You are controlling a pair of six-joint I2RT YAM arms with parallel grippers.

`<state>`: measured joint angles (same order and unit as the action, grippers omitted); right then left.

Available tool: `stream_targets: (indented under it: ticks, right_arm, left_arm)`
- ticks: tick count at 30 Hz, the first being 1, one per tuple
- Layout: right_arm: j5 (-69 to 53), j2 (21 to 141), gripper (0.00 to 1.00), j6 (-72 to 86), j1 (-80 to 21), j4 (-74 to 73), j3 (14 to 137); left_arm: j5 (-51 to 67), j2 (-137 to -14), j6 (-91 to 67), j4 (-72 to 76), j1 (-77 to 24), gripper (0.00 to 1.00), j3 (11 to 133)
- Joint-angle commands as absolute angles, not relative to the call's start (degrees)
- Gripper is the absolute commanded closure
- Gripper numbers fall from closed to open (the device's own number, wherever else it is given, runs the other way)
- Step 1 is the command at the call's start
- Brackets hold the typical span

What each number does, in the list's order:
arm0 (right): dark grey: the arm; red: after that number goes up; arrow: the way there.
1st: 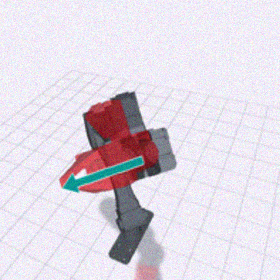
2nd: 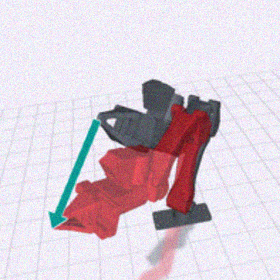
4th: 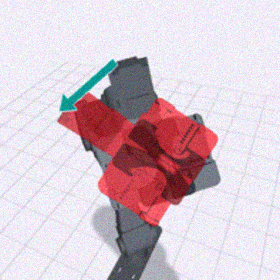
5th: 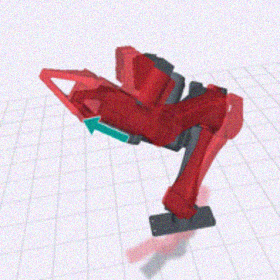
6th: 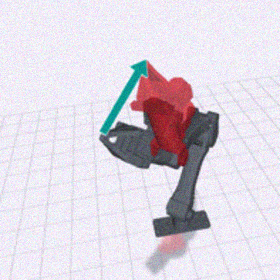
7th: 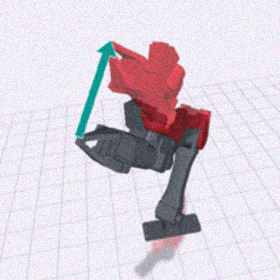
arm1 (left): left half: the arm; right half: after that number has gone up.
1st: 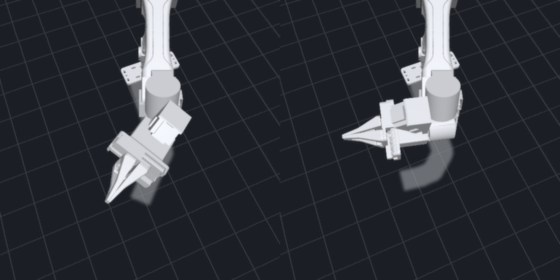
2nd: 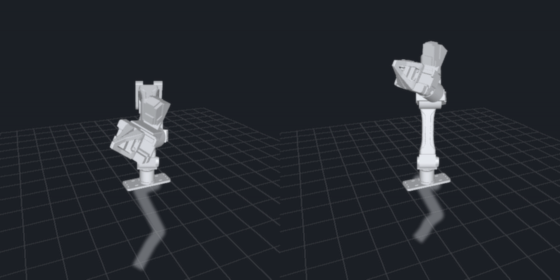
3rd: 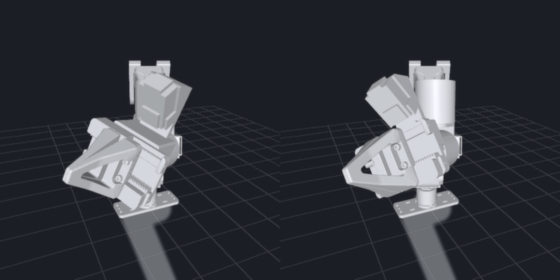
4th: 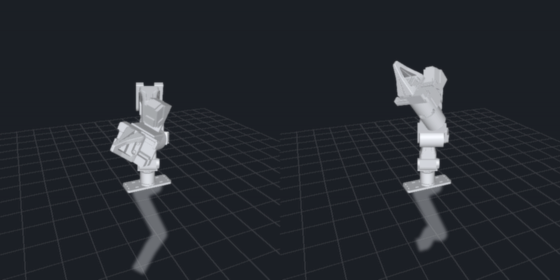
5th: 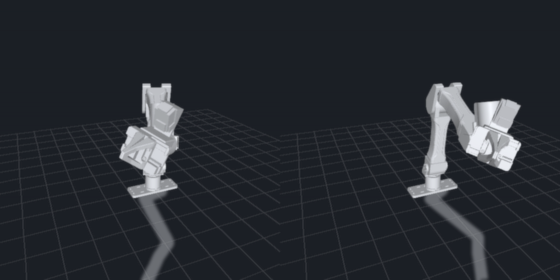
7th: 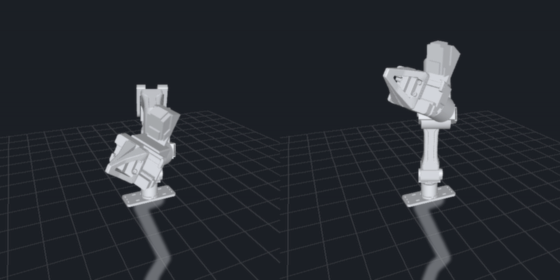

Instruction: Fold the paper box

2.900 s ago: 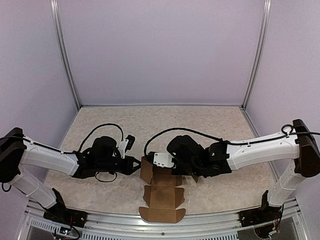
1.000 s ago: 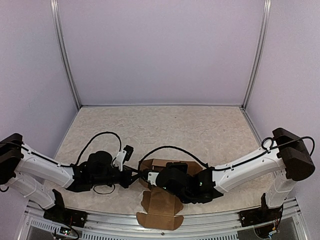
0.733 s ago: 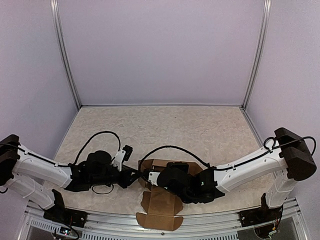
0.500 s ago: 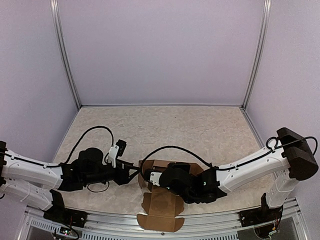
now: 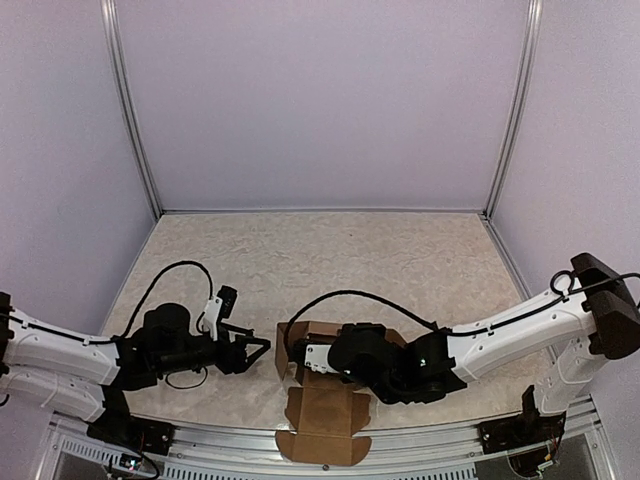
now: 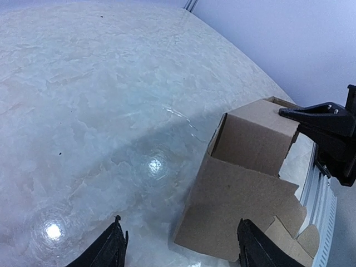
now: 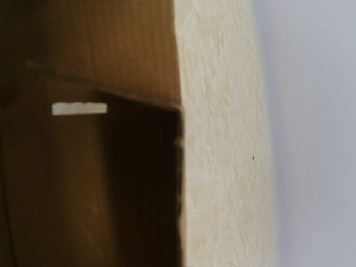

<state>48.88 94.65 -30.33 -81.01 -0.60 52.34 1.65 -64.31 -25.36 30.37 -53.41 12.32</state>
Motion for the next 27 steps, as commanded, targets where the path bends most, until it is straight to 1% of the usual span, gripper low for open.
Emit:
stream_targets:
  ticks: [1,5,10,20,27]
  right_arm:
    - [46.6,91.3,1.0,-32.5,-81.9,-0.5,50.2]
    - [45.8,89.7,1.0,-35.9,-81.8,2.9,48.3]
    - [47.9,89.9,1.0,-40.0,-81.8,7.8,47.6]
    - [48.9,91.4,1.0,-45.8,-81.9,15.6,46.8]
    - [48.9,92.8,1.0,-46.8,-81.8,16.4,47.2]
  left_arm:
    - [8.1,-65.1,-25.4,38.2,-51.6,0.33,11.1]
    - [12.1,-65.8,-25.6,41.8,-50.0,0.32,10.3]
    - [16.9,-67.6,-25.6,44.9,-49.4,0.31,10.4]
    - [19.4,-74.9,-26.4,50.5,-49.0,0.31,11.8]
    - [20.8,-78.3,-26.3,51.7,-48.7,0.32,13.8]
